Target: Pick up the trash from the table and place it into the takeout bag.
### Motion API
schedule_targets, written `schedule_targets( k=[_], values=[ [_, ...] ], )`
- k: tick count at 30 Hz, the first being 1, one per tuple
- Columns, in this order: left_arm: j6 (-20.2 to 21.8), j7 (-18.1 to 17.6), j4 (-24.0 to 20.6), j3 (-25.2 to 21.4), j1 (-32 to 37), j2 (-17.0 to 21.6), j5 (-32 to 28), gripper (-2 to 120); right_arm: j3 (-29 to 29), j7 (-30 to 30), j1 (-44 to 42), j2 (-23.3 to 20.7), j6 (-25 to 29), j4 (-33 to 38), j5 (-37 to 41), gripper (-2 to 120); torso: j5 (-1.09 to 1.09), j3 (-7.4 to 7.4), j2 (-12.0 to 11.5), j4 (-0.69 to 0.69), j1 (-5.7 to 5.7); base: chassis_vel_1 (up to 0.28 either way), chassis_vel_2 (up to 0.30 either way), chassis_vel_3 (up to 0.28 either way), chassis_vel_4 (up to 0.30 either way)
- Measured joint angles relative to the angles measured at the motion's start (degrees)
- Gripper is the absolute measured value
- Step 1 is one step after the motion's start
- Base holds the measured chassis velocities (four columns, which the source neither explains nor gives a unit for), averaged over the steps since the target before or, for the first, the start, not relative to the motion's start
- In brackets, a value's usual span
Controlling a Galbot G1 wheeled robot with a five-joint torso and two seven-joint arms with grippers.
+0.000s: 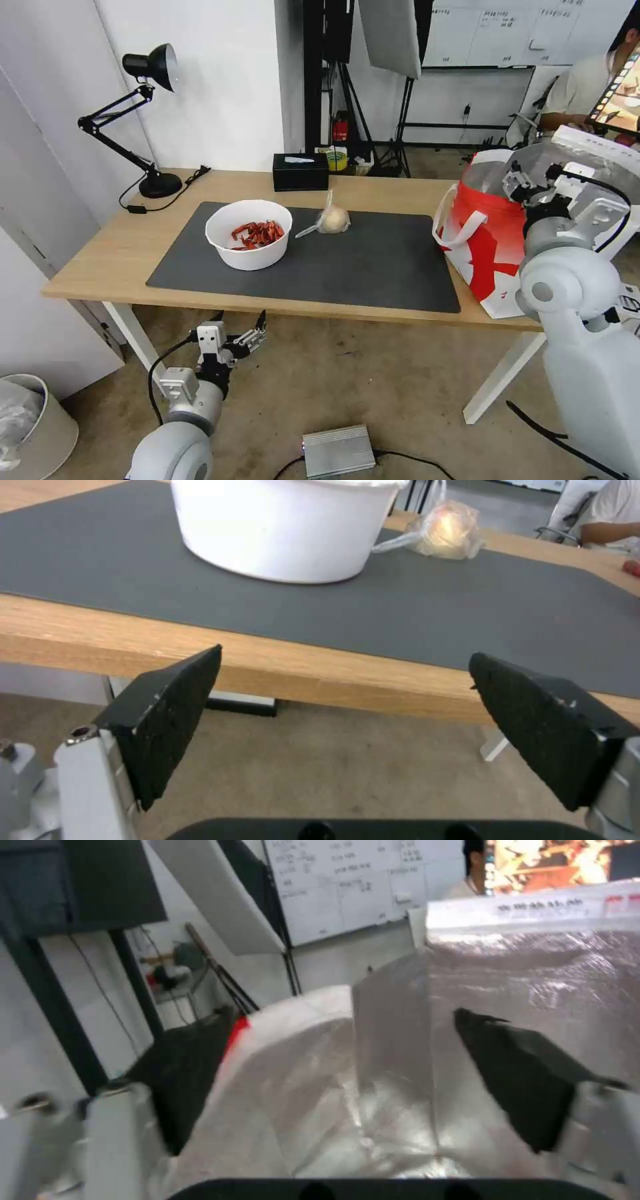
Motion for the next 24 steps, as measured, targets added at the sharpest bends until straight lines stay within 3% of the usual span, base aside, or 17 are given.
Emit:
schedule_targets(
  k=[3,10,18,24],
  values=[
    [0.0,0.0,-0.3,-0.1,0.1,0.0,0.0,100,0.1,-5.6,0.0,-0.2,4.9,0.1,-0.4,98,0.0,0.0,0.0,0.0,0.0,0.0,0.0,0.0,0.0],
    [0.0,-0.1,-0.9,-0.3,0.4,0.1,0.0,100,-0.8,-15.2,0.7,-1.3,12.1,0.6,-0.4,100,0.0,0.0,0.0,0.0,0.0,0.0,0.0,0.0,0.0],
    [0.0,-0.1,-1.2,-0.5,0.5,0.1,0.0,100,-1.0,-23.3,-3.5,-2.8,17.4,3.3,-1.4,100,-0.01,0.0,0.0,0.01,0.0,0.0,0.0,0.0,0.0],
    [-0.1,0.0,-1.1,-0.8,0.5,0.1,0.0,100,0.0,-26.7,-11.2,-4.6,17.8,7.3,-2.2,100,0.0,0.0,0.0,-0.01,0.0,0.0,0.0,0.0,0.0]
  ],
)
